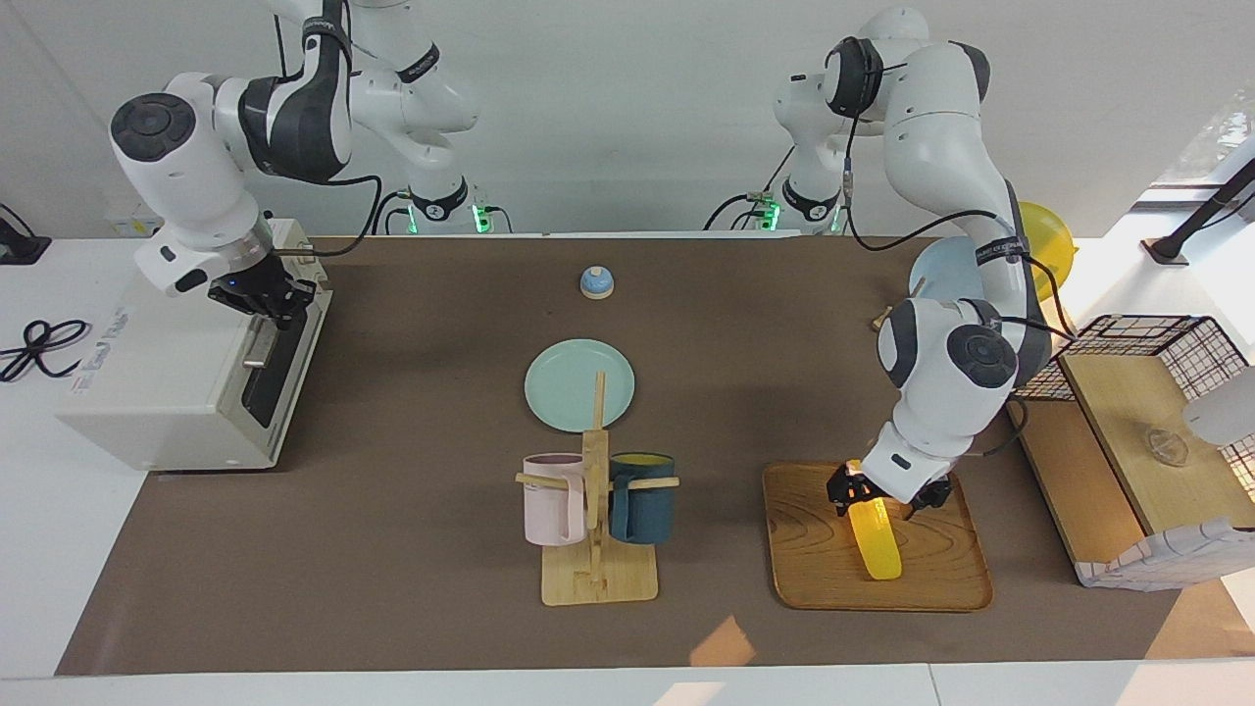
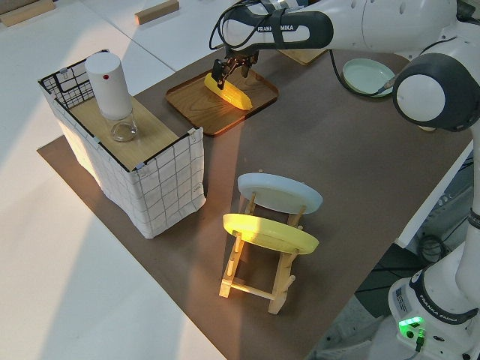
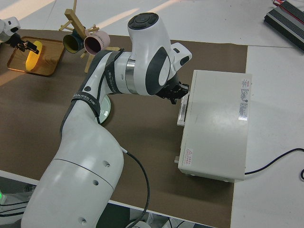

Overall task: Put corn in oven
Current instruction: 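Grasp the corn with the left gripper while the right gripper opens the oven door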

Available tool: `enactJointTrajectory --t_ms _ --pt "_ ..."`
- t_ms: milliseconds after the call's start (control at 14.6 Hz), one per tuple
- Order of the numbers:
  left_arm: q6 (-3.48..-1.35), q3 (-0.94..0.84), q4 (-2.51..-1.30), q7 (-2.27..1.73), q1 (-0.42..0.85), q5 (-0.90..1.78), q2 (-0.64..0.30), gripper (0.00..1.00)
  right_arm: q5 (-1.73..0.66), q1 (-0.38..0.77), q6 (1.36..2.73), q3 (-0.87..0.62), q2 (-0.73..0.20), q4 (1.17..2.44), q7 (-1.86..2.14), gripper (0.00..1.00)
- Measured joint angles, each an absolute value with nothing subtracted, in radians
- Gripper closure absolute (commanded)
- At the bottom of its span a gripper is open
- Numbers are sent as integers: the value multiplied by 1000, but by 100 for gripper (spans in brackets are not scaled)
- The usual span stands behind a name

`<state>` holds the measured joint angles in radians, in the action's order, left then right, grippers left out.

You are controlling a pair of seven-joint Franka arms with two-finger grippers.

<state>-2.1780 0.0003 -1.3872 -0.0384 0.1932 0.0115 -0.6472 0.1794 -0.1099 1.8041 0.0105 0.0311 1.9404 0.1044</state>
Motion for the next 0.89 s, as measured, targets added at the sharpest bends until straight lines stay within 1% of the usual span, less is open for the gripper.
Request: enactJointTrajectory --t_ms 548,616,753,821,890 --pt "-2194 1 -1387 -39 186 26 -695 0 229 -141 1820 13 30 1979 168 100" --pt "-2195 1 -1387 -39 186 26 -698 5 229 -141 1821 12 30 1980 168 100" --pt "-2195 1 -1387 -40 186 27 -699 20 229 -140 1825 10 32 1984 168 100" --pt "-2193 1 -1387 -40 186 27 -699 31 227 -138 1828 9 33 1987 168 100" --pt "-2192 1 -1387 -40 186 27 -699 50 218 -136 1832 6 36 1993 168 100"
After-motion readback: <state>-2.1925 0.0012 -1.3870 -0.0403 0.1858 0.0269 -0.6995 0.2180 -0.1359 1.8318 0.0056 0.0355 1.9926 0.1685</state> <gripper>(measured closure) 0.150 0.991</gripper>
